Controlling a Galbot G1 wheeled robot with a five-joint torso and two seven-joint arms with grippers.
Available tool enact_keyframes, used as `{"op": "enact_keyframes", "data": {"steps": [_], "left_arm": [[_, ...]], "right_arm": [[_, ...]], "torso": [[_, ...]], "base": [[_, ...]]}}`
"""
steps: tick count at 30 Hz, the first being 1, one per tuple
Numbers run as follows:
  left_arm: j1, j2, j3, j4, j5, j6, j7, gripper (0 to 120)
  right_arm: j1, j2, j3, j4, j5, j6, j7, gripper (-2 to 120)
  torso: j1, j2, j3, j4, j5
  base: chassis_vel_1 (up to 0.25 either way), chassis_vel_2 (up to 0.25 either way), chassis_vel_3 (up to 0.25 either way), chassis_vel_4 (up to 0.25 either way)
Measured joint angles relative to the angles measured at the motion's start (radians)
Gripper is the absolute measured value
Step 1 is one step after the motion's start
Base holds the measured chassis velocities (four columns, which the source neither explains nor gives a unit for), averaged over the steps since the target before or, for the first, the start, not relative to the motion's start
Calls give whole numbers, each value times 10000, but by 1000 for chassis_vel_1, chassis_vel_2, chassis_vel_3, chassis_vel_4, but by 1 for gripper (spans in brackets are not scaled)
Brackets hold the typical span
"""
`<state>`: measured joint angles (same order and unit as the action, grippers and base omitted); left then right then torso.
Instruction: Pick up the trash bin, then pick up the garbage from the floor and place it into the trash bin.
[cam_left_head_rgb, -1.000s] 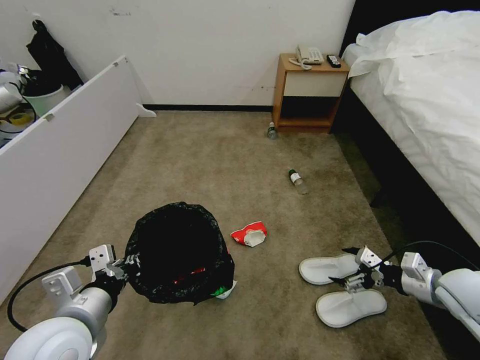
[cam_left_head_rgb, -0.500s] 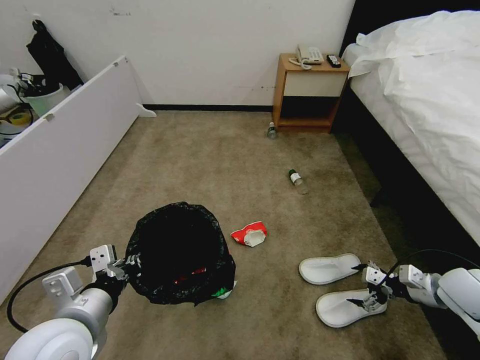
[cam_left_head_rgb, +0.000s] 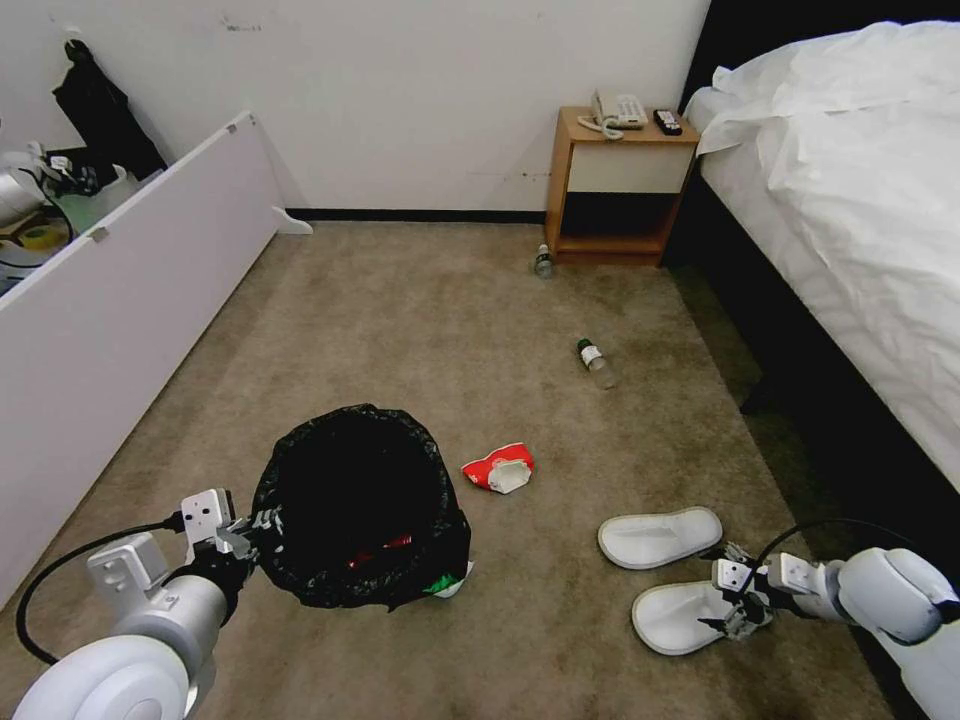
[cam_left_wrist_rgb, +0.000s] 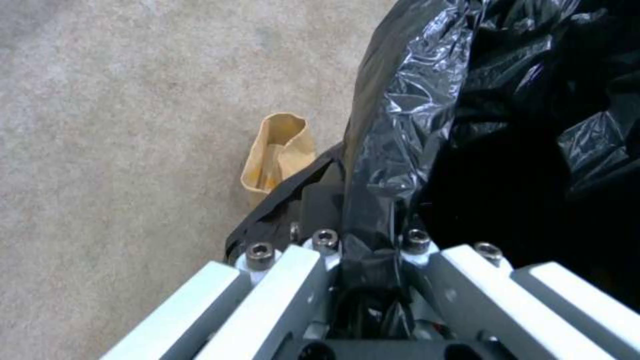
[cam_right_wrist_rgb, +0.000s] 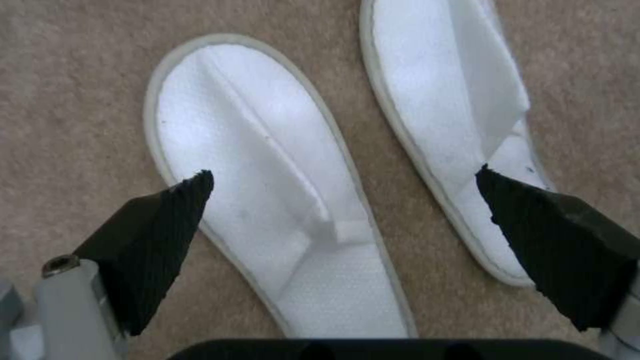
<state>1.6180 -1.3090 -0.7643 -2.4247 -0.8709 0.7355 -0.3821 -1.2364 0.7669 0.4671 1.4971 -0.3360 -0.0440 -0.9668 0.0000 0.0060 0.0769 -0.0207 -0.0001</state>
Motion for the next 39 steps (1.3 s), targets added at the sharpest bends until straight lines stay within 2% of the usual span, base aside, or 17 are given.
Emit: {"op": "enact_keyframes", "data": {"steps": [13,28,39], "left_arm": [[-22,0,-1,38,25,0,7,1],[-83,-19,74,85,58,0,10,1],[-88,-26,108,40,70,0,10,1]], "right_arm": [[1017,593,-552,-1111,-632,384,-423,100],[1471,1201,-875,-2033,-1130,720,-520,100],[1475,1593,-953,-2836,-1969,1123,-515,100]], "torso": [[0,0,0,0,0],[0,0,0,0,0],[0,0,0,0,1]], "base": [[0,0,0,0],[0,0,0,0],[0,0,0,0]]}}
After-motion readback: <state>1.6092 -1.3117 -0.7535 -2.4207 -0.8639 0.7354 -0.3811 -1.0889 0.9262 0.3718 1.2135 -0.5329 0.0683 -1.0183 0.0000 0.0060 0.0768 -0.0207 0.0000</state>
